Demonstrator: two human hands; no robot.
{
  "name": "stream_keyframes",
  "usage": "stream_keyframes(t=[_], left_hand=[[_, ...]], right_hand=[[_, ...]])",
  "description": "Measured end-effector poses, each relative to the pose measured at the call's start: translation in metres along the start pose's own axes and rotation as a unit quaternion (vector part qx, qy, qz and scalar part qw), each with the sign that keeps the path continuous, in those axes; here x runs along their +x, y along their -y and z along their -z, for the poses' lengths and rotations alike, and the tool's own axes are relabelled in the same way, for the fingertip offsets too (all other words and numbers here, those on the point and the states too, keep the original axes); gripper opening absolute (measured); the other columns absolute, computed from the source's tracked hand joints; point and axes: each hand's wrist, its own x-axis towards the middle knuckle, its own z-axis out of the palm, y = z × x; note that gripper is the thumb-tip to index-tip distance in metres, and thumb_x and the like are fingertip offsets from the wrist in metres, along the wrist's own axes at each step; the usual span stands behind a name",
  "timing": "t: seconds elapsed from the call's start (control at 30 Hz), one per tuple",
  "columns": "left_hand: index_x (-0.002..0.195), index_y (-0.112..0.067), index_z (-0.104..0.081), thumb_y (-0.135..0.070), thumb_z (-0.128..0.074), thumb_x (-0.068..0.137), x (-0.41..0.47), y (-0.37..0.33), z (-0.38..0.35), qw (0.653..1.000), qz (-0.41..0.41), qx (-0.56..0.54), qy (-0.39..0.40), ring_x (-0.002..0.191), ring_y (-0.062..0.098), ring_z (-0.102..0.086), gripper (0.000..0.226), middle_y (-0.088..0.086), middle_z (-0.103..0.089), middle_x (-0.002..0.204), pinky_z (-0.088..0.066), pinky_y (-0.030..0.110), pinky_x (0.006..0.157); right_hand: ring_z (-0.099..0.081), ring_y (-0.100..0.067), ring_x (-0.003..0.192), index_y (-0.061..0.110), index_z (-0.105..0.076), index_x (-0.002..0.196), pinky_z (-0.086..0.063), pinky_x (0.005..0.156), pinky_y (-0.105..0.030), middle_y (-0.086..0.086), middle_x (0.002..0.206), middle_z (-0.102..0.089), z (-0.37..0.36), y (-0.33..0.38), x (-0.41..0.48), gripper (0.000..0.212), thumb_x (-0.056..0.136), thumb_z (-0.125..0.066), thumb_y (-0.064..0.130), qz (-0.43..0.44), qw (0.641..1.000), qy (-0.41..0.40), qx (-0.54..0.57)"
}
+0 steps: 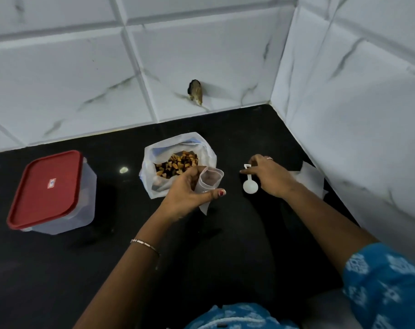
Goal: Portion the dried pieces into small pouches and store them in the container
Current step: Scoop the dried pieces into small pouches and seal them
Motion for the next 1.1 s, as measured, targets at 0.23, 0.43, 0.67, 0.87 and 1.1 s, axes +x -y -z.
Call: stream_keyframes(t=[0.23,0.43,0.67,0.87,1.1], left_hand=[[0.115,-0.018,-0.057,-0.015,-0.081,0.069,0.002,0.000,0.000,1.000,0.006,-0.026,0.004,0.099,-0.005,-0.064,0.052,-0.009,-0.066,0.107,-0.050,0.012,0.080],[0.116,-0.018,-0.059,-0.025,-0.079,0.065,-0.007,0.002,0.012,0.999,0.001,-0.052,0.000,0.106,0.003,-0.064,0.056,-0.005,-0.068,0.111,-0.052,0.018,0.087],[0.112,-0.016,-0.061,-0.017,-0.076,0.063,-0.035,0.012,0.046,0.991,0.012,-0.117,-0.070,0.104,0.009,-0.066,0.051,0.000,-0.070,0.109,-0.053,0.019,0.083],[0.112,-0.018,-0.060,-0.014,-0.074,0.069,-0.048,0.020,0.074,0.985,0.010,-0.110,-0.131,0.104,0.009,-0.065,0.046,0.002,-0.068,0.111,-0.054,0.017,0.079],[0.113,-0.016,-0.059,-0.013,-0.075,0.070,-0.055,0.030,0.080,0.979,0.008,-0.116,-0.165,0.095,0.000,-0.066,0.046,-0.003,-0.067,0.106,-0.052,0.014,0.074]], right_hand=[[-0.050,-0.023,0.106,0.016,-0.068,0.103,-0.049,0.085,-0.035,-0.005,0.118,-0.053,0.005,0.010,0.007,0.021,0.085,-0.062,0.006,0.045,0.992,-0.064,-0.103],[-0.058,-0.020,0.086,0.019,-0.064,0.092,-0.040,0.079,-0.031,0.001,0.091,-0.063,0.018,0.005,-0.006,0.010,0.093,-0.054,0.022,0.027,0.993,-0.103,-0.056],[-0.055,-0.011,0.063,0.026,-0.063,0.089,-0.037,0.056,-0.024,0.007,0.070,-0.059,0.064,0.030,-0.015,0.016,0.098,-0.050,0.021,0.038,0.988,-0.049,0.142],[-0.057,-0.011,0.068,0.021,-0.064,0.088,-0.041,0.062,-0.028,0.006,0.074,-0.062,0.074,0.091,0.001,0.026,0.088,-0.062,0.047,0.071,0.965,0.016,0.252],[-0.057,-0.010,0.072,0.020,-0.055,0.101,-0.046,0.063,-0.031,0.005,0.085,-0.060,0.058,0.126,0.028,0.022,0.102,-0.035,0.028,0.082,0.985,-0.024,0.150]])
